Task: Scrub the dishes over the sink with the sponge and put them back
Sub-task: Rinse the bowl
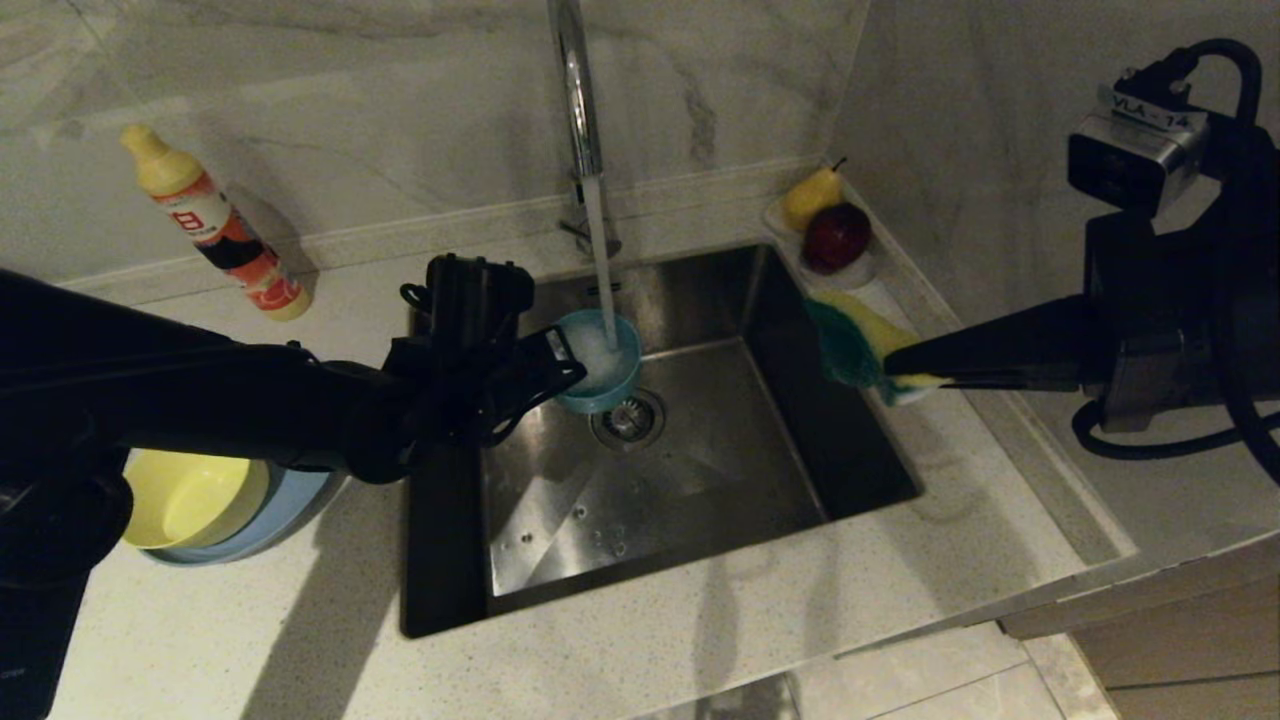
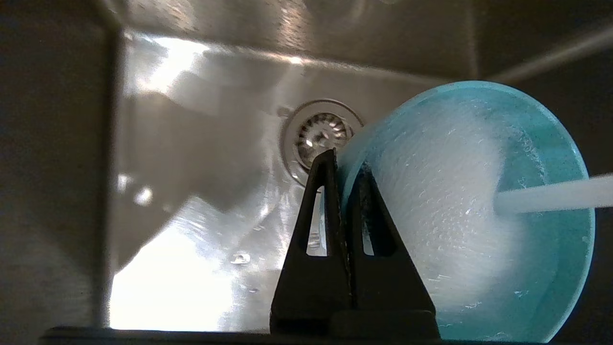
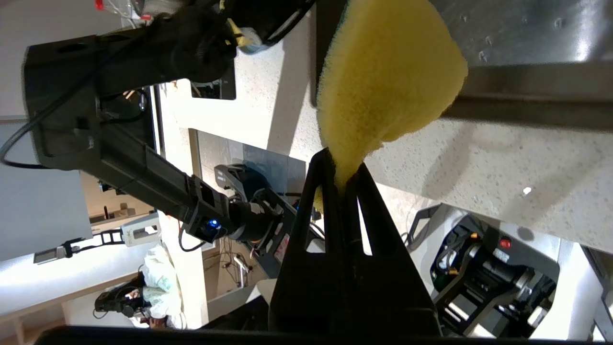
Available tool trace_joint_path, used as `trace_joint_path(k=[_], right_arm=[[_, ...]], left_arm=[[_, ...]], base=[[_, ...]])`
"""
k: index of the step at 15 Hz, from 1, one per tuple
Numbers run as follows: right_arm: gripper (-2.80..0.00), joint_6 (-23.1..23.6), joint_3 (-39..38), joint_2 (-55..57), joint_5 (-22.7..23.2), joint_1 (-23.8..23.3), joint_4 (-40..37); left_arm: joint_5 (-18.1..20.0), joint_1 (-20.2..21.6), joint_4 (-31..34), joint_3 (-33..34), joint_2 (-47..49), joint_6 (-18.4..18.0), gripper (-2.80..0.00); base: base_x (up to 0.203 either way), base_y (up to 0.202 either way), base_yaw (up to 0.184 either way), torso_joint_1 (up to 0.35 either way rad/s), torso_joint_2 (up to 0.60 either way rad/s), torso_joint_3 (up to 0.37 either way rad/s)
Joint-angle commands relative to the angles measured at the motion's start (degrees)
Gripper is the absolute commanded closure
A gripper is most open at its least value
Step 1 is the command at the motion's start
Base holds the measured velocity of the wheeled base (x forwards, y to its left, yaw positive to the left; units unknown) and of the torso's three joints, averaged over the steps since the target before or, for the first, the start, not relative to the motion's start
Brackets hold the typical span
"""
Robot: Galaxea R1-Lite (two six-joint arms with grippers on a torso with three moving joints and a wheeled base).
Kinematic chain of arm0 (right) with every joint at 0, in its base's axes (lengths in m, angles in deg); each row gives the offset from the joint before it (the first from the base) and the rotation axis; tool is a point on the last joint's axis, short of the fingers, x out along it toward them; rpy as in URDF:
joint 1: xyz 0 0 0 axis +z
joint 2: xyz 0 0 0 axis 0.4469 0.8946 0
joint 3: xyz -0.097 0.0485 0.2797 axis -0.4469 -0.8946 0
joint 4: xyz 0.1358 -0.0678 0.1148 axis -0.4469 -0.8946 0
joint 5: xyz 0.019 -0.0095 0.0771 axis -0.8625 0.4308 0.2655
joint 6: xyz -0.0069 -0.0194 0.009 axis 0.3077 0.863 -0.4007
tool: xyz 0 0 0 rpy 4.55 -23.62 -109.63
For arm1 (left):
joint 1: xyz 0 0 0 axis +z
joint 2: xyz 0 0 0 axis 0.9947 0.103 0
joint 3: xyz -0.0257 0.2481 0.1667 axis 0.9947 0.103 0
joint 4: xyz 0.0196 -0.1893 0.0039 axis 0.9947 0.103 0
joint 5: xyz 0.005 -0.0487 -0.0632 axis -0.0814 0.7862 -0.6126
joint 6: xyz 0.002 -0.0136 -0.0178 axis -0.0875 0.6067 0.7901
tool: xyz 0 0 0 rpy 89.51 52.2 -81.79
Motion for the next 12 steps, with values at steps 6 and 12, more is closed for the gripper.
trace_joint_path(k=[6,12], right_arm=[[0.0,-0.2,-0.4,0.1,0.3,0.1,-0.1],[0.0,-0.2,-0.4,1.2,0.7,0.1,-0.1]], left_arm=[[-6.1,1.0,-23.4,12.2,-3.0,-18.2,0.0],[-6.8,1.6,-55.1,21.1,-3.3,-37.4,0.0]], base=[[0.0,0.0,0.0,0.0,0.0,0.0],[0.0,0.0,0.0,0.0,0.0,0.0]])
